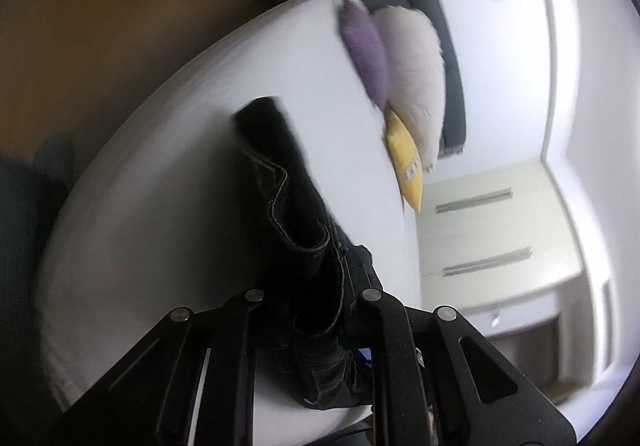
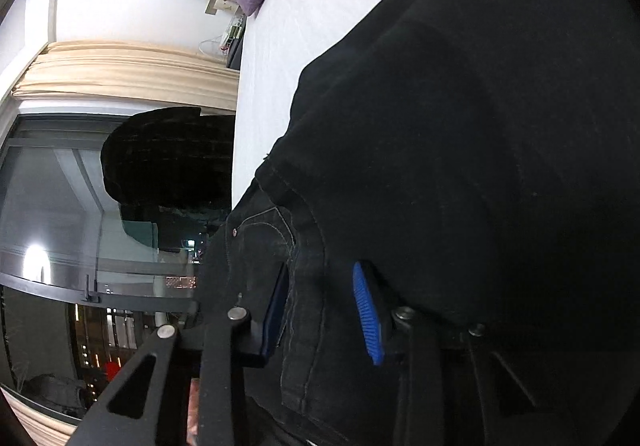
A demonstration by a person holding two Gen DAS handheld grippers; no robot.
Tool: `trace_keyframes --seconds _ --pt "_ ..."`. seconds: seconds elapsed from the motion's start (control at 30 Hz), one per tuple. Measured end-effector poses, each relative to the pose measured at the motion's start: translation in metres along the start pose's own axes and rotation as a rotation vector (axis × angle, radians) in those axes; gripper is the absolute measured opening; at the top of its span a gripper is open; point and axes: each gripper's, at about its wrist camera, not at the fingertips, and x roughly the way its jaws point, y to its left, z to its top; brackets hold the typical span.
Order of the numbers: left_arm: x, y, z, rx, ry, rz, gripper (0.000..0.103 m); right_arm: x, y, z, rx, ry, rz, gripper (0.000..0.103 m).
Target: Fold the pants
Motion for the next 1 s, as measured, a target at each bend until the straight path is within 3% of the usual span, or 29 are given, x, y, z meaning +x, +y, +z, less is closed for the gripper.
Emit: trace_keyframes --seconds 0.2,0.23,0.3,0.37,0.5,0.63,0.73,0.87,0.93,1.0 --pt "0.031 -0.1 -0.008 0.284 0.022 0.002 0.013 -0.007 0.002 -0.003 -0.028 -0.005 0.011 0.038" --pt "0.041 -0.12 -0.015 0.352 0.036 0.009 0.013 -0.012 0.004 -0.002 -0.011 -0.005 0.013 0.043" --pt "0.061 -0.15 -0.031 0.458 0.068 0.02 0.013 -0.03 0.011 0.001 0.002 -0.046 0.052 0.075" --pt "0.086 -0.174 -0.057 0.552 0.112 0.036 0.013 -0.05 0.021 0.007 -0.029 -0.067 0.084 0.08" --pt "0.139 -0.195 -0.12 0.752 0.203 0.098 0.013 -0.082 0.038 0.021 -0.084 -0.015 0.115 0.08" --pt "0.172 -0.19 -0.167 0.846 0.306 0.133 0.013 -0.103 0.053 0.026 -0.153 0.018 0.115 0.086" --pt "0.184 -0.191 -0.184 0.908 0.33 0.147 0.013 -0.099 0.061 0.018 -0.206 0.065 0.075 0.088" --pt "0.196 -0.201 -0.194 0.971 0.323 0.172 0.013 -0.084 0.058 0.012 -0.218 0.095 -0.001 0.086" --pt "0.197 -0.206 -0.206 1.006 0.323 0.183 0.013 -0.079 0.058 0.011 -0.229 0.097 -0.046 0.071" --pt "0.202 -0.208 -0.215 1.035 0.327 0.194 0.013 -0.073 0.059 0.009 -0.254 0.112 -0.091 0.039"
